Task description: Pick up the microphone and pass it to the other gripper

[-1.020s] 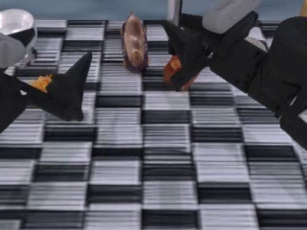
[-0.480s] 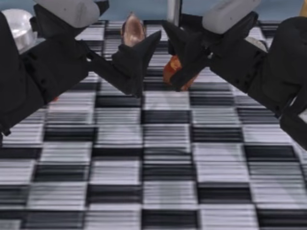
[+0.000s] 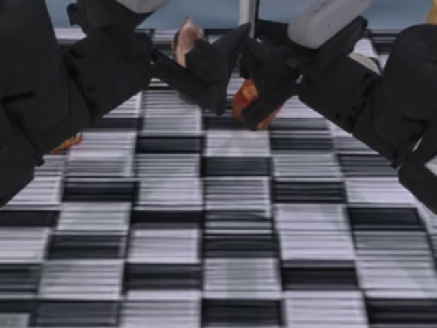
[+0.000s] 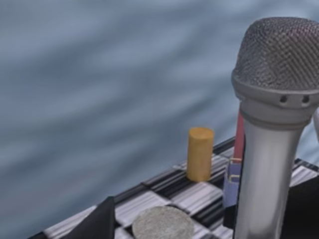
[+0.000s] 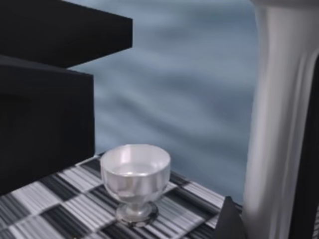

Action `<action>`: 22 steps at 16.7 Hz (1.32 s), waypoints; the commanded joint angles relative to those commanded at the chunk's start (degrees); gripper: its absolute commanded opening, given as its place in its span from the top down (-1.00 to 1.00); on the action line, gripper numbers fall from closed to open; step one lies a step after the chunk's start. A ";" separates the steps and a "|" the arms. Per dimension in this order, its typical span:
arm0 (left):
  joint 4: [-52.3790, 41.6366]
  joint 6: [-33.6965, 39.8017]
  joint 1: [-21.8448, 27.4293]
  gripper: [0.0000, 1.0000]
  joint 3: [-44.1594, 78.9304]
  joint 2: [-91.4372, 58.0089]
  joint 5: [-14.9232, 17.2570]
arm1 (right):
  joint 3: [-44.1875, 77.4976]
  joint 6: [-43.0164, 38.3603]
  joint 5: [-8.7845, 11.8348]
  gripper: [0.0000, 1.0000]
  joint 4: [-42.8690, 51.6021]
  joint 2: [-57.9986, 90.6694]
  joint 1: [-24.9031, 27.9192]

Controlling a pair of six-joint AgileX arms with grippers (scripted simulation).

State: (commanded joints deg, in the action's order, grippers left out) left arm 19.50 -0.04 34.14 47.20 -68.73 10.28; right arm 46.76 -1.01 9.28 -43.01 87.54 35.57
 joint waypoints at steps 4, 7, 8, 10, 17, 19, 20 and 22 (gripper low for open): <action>3.92 -0.03 1.66 -1.00 7.67 -12.17 -1.53 | 0.00 0.00 0.00 1.00 0.00 0.00 0.00; 5.49 0.00 2.46 -1.00 11.01 -16.81 -2.23 | 0.00 0.00 0.00 1.00 0.00 0.00 0.00; 5.60 0.01 2.52 -1.00 11.26 -17.13 -2.28 | 0.00 0.00 0.00 1.00 0.00 0.00 0.00; 5.60 0.01 2.52 -1.00 11.26 -17.13 -2.28 | 0.00 0.00 0.00 1.00 0.00 0.00 0.00; 5.60 0.01 2.52 -0.10 11.26 -17.13 -2.28 | 0.00 0.00 0.00 1.00 0.00 0.00 0.00; 5.60 0.01 2.52 0.21 11.26 -17.13 -2.28 | 0.00 0.00 0.00 1.00 0.00 0.00 0.00; 5.60 0.01 2.52 0.36 11.26 -17.13 -2.28 | 0.00 0.00 0.00 1.00 0.00 0.00 0.00; 5.60 0.01 2.52 0.66 11.26 -17.13 -2.28 | 0.00 0.00 0.00 1.00 0.00 0.00 0.00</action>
State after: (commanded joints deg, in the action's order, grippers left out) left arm 25.10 -0.04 36.67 58.46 -85.86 8.00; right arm 46.76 -1.01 9.28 -43.01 87.54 35.57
